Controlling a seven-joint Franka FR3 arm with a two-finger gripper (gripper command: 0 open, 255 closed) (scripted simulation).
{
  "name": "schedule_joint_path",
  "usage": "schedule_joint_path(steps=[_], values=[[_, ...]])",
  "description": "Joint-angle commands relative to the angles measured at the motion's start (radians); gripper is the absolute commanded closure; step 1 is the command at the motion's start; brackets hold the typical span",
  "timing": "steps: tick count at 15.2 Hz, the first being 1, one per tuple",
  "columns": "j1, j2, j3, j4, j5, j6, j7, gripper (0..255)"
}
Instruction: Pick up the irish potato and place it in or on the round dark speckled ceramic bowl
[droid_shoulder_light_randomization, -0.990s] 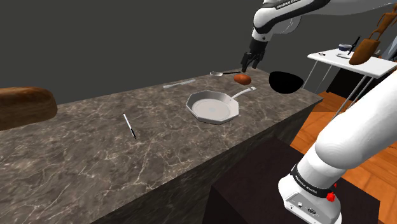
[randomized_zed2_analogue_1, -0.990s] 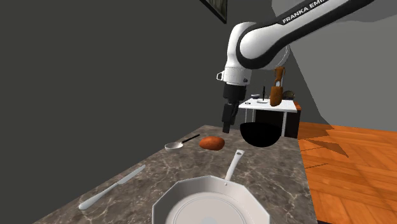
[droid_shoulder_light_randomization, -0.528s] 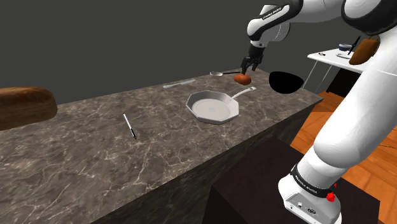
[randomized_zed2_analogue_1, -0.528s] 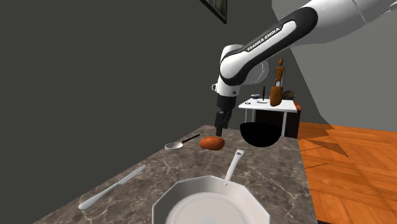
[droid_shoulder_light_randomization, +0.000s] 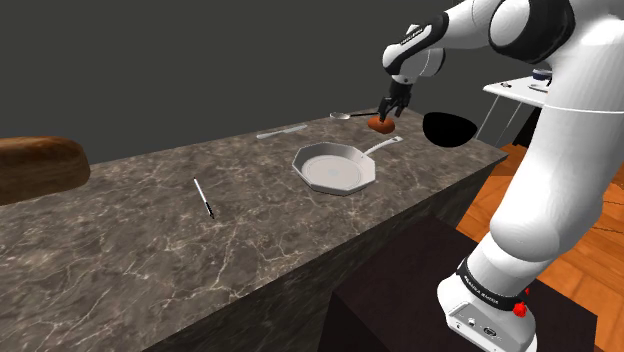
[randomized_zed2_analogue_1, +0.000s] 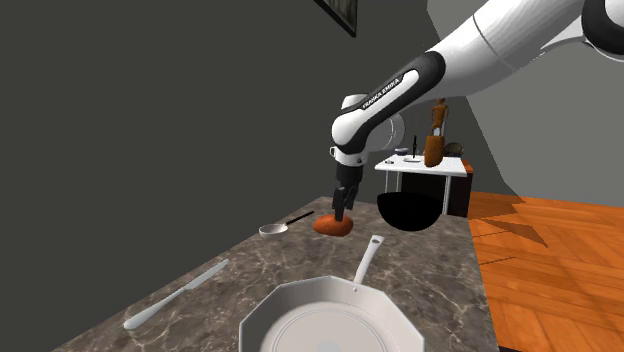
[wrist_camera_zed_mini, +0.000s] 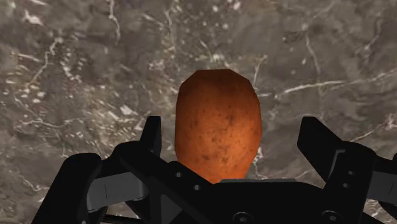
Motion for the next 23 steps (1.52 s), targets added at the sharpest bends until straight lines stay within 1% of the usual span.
schedule_joint_path(steps=[1,4,12,13,22,23], values=[[-0.006,0.021,0.002,0.002,0.012,0.017,-0.009,0],[-0.012,0.052,0.009,-0.007,0.029,0.055,-0.021,0],[-0.012,0.052,0.009,-0.007,0.029,0.054,-0.021,0],[-0.012,0.052,0.009,-0.007,0.029,0.054,-0.021,255],[-0.012,0.052,0.009,-0.007,0.029,0.055,-0.021,255],[-0.011,0.045,0.007,-0.002,0.025,0.043,-0.018,255]])
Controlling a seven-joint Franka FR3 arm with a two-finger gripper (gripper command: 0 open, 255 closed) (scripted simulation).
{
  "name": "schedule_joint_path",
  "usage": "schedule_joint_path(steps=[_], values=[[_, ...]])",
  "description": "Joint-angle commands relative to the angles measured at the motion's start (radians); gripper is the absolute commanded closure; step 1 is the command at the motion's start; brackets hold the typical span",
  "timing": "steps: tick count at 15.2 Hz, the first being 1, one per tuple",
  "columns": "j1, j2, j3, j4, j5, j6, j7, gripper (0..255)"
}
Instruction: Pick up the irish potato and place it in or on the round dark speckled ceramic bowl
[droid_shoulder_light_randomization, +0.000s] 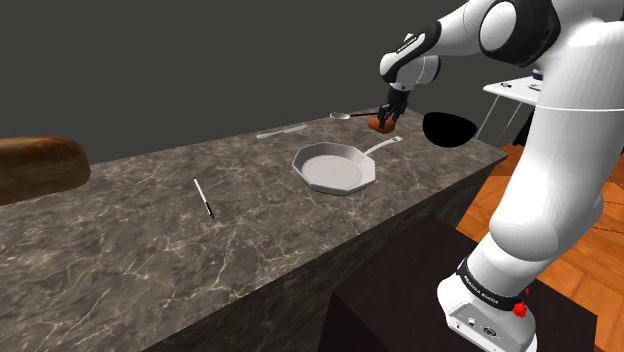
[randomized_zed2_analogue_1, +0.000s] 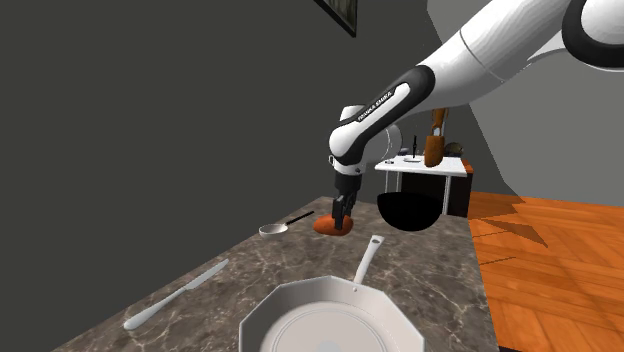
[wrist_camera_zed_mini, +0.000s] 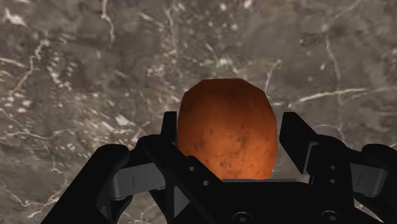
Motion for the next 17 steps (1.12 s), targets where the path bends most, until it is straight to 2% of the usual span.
schedule_joint_path(steps=[1,17], values=[[0.002,-0.01,-0.003,0.008,-0.006,-0.018,0.004,255],[0.013,-0.091,-0.018,0.126,-0.055,-0.209,0.035,255]])
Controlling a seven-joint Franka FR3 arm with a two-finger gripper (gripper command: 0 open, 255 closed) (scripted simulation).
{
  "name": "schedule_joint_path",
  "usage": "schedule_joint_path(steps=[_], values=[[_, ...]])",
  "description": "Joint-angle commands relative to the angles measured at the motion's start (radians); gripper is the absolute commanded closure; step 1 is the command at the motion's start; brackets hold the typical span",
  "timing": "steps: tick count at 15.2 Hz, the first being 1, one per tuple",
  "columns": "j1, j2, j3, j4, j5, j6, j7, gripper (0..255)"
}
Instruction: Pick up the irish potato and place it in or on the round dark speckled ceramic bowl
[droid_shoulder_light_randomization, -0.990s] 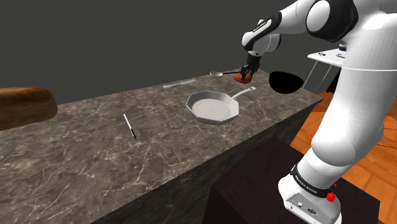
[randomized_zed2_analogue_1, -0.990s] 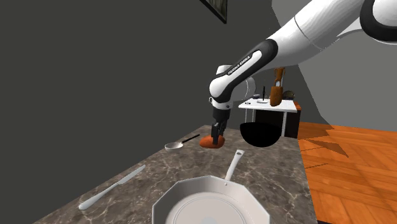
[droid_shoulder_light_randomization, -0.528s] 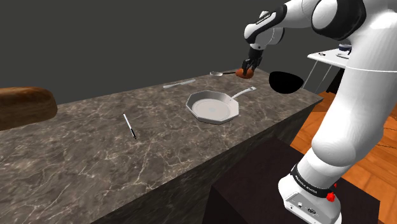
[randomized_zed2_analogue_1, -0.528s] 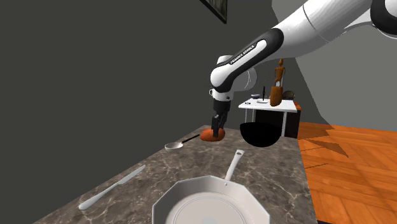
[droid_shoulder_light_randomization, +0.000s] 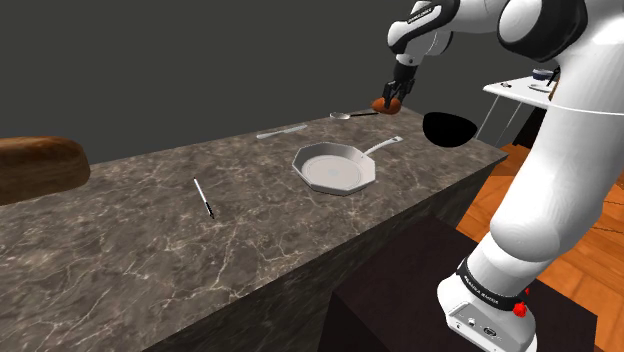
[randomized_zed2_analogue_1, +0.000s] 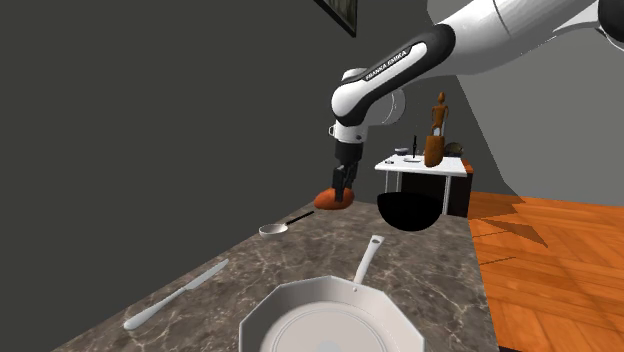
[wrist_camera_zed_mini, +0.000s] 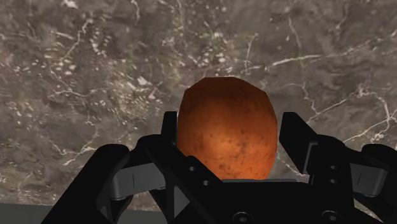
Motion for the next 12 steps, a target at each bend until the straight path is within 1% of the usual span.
schedule_joint_path(steps=[1,12], values=[[-0.001,-0.006,-0.002,0.022,-0.003,-0.028,0.0,255],[-0.002,-0.028,-0.006,0.143,-0.017,-0.169,0.009,255]])
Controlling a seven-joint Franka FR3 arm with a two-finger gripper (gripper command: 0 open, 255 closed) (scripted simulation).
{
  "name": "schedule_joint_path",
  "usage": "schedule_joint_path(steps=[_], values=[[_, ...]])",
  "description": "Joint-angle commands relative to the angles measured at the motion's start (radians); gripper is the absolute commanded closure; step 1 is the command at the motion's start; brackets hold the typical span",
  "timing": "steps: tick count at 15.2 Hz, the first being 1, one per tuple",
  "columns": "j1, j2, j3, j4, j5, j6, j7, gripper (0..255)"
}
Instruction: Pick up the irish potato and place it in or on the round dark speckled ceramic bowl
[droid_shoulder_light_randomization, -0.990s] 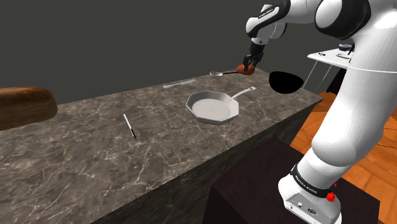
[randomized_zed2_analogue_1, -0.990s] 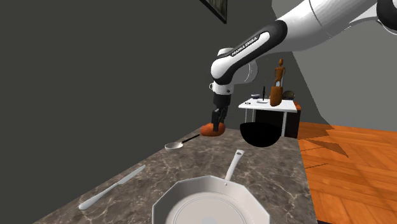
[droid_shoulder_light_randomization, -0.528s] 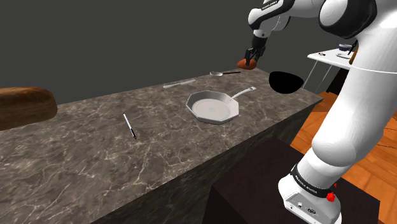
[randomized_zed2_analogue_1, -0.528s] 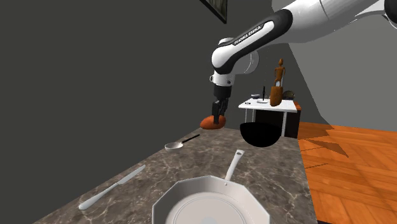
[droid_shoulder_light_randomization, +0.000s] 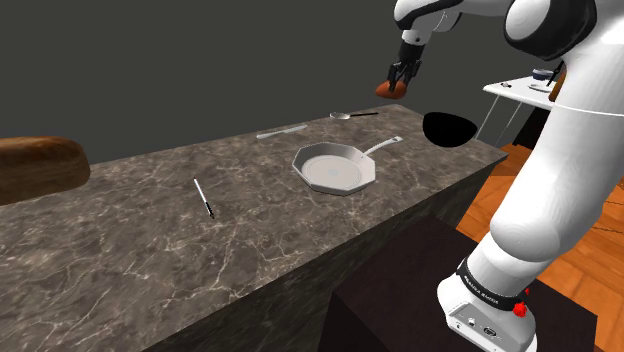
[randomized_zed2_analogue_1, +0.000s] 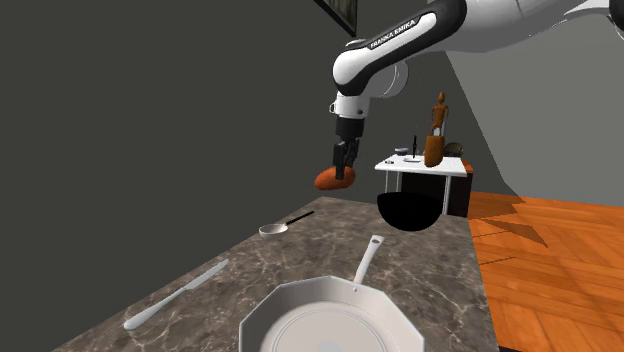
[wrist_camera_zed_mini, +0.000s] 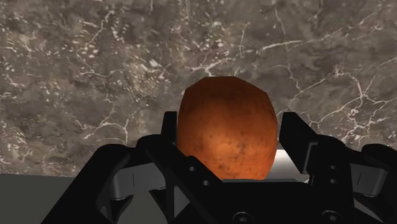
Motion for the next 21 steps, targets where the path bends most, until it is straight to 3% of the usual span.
schedule_joint_path(steps=[1,3,7,21], values=[[-0.001,-0.002,-0.001,0.026,-0.001,-0.027,0.001,255],[-0.001,-0.002,-0.001,0.045,-0.002,-0.047,0.001,255],[-0.035,-0.073,-0.033,-0.034,-0.019,-0.034,-0.066,255],[-0.179,-0.204,-0.172,-0.145,-0.043,-0.046,-0.347,255]])
